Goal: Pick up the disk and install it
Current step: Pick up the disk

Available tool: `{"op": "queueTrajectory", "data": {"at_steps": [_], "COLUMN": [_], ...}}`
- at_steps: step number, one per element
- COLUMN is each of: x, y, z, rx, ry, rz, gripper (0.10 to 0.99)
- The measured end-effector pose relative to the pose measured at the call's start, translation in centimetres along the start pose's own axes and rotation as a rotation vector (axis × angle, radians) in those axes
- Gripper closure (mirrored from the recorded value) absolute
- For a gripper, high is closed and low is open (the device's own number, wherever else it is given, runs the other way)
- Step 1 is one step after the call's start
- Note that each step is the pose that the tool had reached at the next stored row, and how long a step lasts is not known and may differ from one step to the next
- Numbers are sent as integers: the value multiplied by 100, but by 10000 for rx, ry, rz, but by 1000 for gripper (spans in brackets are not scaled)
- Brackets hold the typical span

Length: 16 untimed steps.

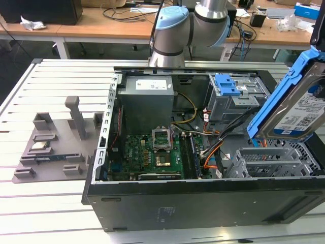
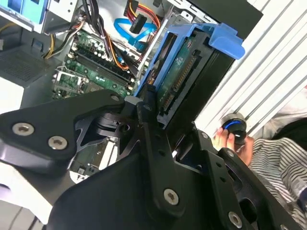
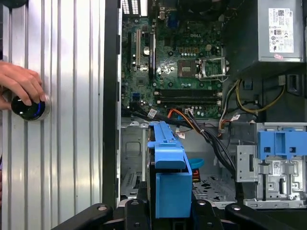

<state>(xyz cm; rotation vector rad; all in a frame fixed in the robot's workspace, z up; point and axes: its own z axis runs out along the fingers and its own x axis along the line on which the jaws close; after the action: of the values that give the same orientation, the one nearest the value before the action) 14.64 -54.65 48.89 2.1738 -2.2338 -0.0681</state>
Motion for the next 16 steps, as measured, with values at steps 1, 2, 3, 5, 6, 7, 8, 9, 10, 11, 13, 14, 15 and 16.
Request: {"op": "queueTrajectory", "data": {"at_steps": [1,2,3,5,6,7,8,9,10,11,13,14,15,16], "x": [0,0,0,6,16,22,23,24,23,23,32,34,35,35], "y": [-1,-1,-2,-3,-7,-18,-28,-45,-60,-75,-87,-87,-87,-88], "z": [7,11,16,39,62,97,142,173,182,189,198,199,198,199], "rx": [1,1,3,6,8,8,8,8,8,8,11,11,12,12], "ry": [-38,-71,-121,-138,-140,-140,-141,-141,-138,-132,-101,-92,-83,-81], "rz": [153,256,433,633,693,700,703,702,702,703,705,706,706,705], "gripper": [722,722,722,722,722,722,722,722,722,722,722,722,722,722]}}
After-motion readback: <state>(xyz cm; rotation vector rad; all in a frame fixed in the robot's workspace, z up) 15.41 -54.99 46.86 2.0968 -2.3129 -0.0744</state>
